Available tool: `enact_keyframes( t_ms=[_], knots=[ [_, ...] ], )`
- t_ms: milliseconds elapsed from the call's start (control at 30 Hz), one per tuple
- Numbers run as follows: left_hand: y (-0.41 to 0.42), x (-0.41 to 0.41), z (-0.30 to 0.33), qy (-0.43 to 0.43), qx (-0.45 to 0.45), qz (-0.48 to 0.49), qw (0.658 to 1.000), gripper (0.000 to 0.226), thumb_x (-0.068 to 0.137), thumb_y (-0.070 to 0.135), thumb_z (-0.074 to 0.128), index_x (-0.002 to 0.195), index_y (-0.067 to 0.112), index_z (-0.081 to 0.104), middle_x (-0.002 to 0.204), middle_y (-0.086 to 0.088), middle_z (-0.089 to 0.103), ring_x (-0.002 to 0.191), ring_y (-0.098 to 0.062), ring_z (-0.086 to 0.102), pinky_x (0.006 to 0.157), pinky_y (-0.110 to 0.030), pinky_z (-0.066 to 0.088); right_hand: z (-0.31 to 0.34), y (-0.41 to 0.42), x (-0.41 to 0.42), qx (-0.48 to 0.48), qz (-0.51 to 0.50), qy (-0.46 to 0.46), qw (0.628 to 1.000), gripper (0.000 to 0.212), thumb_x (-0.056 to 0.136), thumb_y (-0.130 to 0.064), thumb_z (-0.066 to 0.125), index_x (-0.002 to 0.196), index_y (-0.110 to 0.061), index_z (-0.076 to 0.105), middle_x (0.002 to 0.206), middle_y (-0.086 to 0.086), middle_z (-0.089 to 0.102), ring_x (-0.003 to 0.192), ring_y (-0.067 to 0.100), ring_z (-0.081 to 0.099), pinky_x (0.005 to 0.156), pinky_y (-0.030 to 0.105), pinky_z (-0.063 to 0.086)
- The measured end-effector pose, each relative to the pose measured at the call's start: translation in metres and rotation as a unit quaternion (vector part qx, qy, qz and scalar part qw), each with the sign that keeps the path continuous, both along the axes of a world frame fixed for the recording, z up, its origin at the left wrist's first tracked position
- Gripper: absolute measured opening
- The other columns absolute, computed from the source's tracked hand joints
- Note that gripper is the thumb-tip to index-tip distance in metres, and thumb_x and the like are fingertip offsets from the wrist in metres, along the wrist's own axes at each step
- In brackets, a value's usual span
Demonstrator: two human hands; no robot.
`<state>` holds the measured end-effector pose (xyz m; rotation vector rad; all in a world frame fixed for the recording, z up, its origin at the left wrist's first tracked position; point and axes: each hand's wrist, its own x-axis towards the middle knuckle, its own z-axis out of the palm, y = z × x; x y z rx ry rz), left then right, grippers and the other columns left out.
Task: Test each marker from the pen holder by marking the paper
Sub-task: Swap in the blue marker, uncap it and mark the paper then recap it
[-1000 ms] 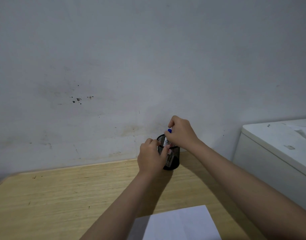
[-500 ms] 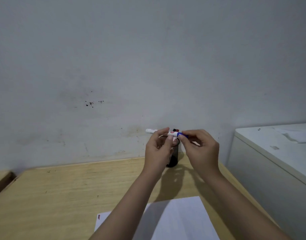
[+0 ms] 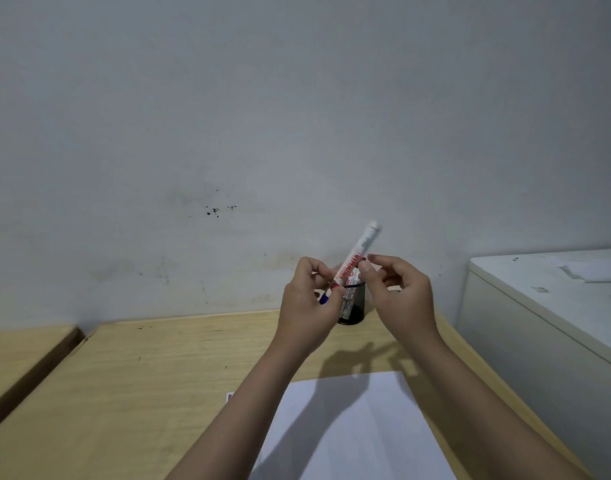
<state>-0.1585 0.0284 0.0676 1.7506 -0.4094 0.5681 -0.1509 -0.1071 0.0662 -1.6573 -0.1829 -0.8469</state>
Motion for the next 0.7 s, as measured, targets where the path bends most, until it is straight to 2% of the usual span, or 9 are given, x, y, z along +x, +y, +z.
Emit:
enact_keyframes(
  t_ms=[67, 167, 233, 267, 367, 467, 600, 700],
  knots=[
    [0.004, -0.010, 0.002, -0.006, 0.031, -0.019, 0.999, 0.029, 0.080, 0.004, 0.062, 0.085, 0.024, 0.042, 0.094, 0.011, 0.071, 0.073, 0.003, 0.062, 0.062, -0.008, 0.043, 0.003, 0.010, -0.005, 0.002, 0.029, 0.020, 0.999, 0.015, 0.083, -0.029, 0.068, 0.081, -0.014, 0.069, 0.066, 0.005, 0.064, 0.055, 0.005, 0.053, 0.056, 0.015, 0.044],
    [0.015, -0.018, 0.002, -0.006, 0.040, -0.021, 0.999, 0.032, 0.077, 0.006, 0.069, 0.091, 0.024, 0.047, 0.096, 0.018, 0.068, 0.082, 0.004, 0.063, 0.072, -0.004, 0.041, 0.006, 0.017, -0.010, 0.042, 0.033, 0.016, 0.998, 0.024, 0.086, -0.026, 0.065, 0.071, -0.007, 0.065, 0.059, 0.003, 0.061, 0.053, 0.007, 0.053, 0.055, 0.021, 0.045],
    [0.025, -0.020, 0.000, 0.002, 0.035, -0.002, 0.999, 0.028, 0.074, 0.010, 0.073, 0.094, 0.023, 0.056, 0.090, 0.014, 0.070, 0.078, 0.001, 0.063, 0.071, -0.004, 0.041, 0.010, 0.018, -0.013, 0.086, 0.032, 0.016, 0.996, 0.025, 0.086, -0.027, 0.065, 0.072, -0.006, 0.063, 0.060, 0.005, 0.060, 0.055, 0.012, 0.055, 0.057, 0.030, 0.048],
    [0.030, -0.021, -0.001, 0.008, 0.035, 0.007, 0.999, 0.024, 0.074, 0.012, 0.074, 0.091, 0.022, 0.061, 0.085, 0.013, 0.070, 0.075, -0.001, 0.064, 0.069, -0.006, 0.043, 0.013, 0.018, -0.015, 0.112, 0.037, 0.019, 0.993, 0.025, 0.087, -0.027, 0.064, 0.072, -0.006, 0.063, 0.060, 0.004, 0.060, 0.054, 0.011, 0.056, 0.057, 0.031, 0.049],
    [0.040, -0.024, -0.003, 0.029, 0.023, -0.001, 0.999, 0.013, 0.073, 0.013, 0.076, 0.080, 0.022, 0.069, 0.075, 0.007, 0.072, 0.068, -0.005, 0.063, 0.067, -0.014, 0.048, 0.015, 0.021, -0.020, 0.168, 0.068, 0.037, 0.983, 0.026, 0.089, -0.026, 0.061, 0.081, -0.001, 0.062, 0.055, -0.001, 0.058, 0.046, 0.003, 0.054, 0.052, 0.022, 0.051],
    [0.044, -0.029, -0.004, 0.035, 0.001, -0.008, 0.999, 0.009, 0.074, 0.012, 0.075, 0.077, 0.019, 0.071, 0.074, 0.002, 0.072, 0.067, -0.009, 0.063, 0.068, -0.022, 0.051, 0.014, 0.026, -0.025, 0.208, 0.125, 0.069, 0.968, 0.025, 0.090, -0.027, 0.059, 0.084, -0.004, 0.062, 0.047, -0.006, 0.058, 0.046, 0.004, 0.052, 0.048, 0.020, 0.050],
    [0.048, -0.035, -0.009, 0.025, -0.010, 0.000, 1.000, 0.006, 0.078, 0.013, 0.071, 0.080, 0.017, 0.067, 0.077, 0.006, 0.070, 0.069, -0.008, 0.063, 0.065, -0.018, 0.049, 0.008, 0.035, -0.030, 0.180, 0.176, 0.104, 0.962, 0.025, 0.088, -0.023, 0.061, 0.086, 0.001, 0.061, 0.048, -0.005, 0.056, 0.044, 0.008, 0.050, 0.046, 0.021, 0.048],
    [0.048, -0.038, -0.011, 0.018, -0.033, 0.005, 0.999, 0.009, 0.077, 0.010, 0.072, 0.081, 0.017, 0.067, 0.077, 0.005, 0.070, 0.069, -0.010, 0.063, 0.065, -0.018, 0.049, 0.003, 0.044, -0.032, 0.168, 0.196, 0.117, 0.959, 0.024, 0.087, -0.019, 0.064, 0.091, 0.005, 0.063, 0.055, 0.001, 0.056, 0.046, 0.009, 0.051, 0.046, 0.022, 0.048]
  ],
)
